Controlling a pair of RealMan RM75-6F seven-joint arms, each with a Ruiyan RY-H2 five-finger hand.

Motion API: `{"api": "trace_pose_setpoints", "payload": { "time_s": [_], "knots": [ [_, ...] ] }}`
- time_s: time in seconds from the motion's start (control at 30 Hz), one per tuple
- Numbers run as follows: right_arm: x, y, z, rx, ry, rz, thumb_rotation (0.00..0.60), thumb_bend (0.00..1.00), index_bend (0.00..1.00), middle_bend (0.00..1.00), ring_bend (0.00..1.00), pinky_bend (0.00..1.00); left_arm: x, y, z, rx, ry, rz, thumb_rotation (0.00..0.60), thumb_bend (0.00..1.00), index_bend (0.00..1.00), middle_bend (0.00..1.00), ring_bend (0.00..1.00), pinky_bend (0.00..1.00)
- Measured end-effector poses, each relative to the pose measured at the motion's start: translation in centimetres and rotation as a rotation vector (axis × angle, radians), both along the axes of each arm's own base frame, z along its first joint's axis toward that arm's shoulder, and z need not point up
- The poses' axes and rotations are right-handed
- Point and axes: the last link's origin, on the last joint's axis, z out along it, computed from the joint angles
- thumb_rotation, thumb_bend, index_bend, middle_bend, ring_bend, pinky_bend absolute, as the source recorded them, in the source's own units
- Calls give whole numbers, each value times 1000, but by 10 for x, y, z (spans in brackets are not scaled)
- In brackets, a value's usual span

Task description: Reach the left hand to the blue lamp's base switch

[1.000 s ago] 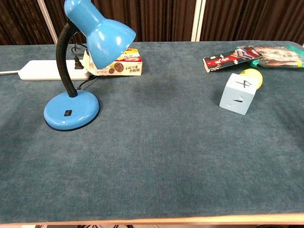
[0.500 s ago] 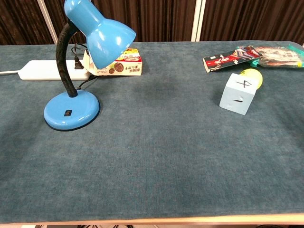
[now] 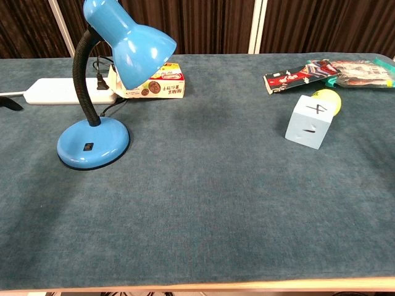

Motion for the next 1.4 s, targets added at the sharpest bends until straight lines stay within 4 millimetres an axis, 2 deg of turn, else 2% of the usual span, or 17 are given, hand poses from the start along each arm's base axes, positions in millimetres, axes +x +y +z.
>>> {"api": "trace_pose_setpoints", "payload": {
  "time_s": [0.23,0.53,0.9,1.4],
  "knots": [
    [0,0,0,3,-7,-4,600,234,0,0,0,0,24,14,-34,-70,24,36,600,549,103,970,911,937],
    [0,0,0,2,-11,-4,600,235,0,0,0,0,36,22,-56,-112,52,57,600,556,105,970,911,937],
    [0,-1,0,3,-13,-5,600,236,0,0,0,0,45,28,-69,-126,57,59,600,561,107,969,911,937],
    [0,0,0,3,-15,-4,600,236,0,0,0,0,46,23,-77,-141,72,56,600,568,120,972,912,937]
  ]
}}
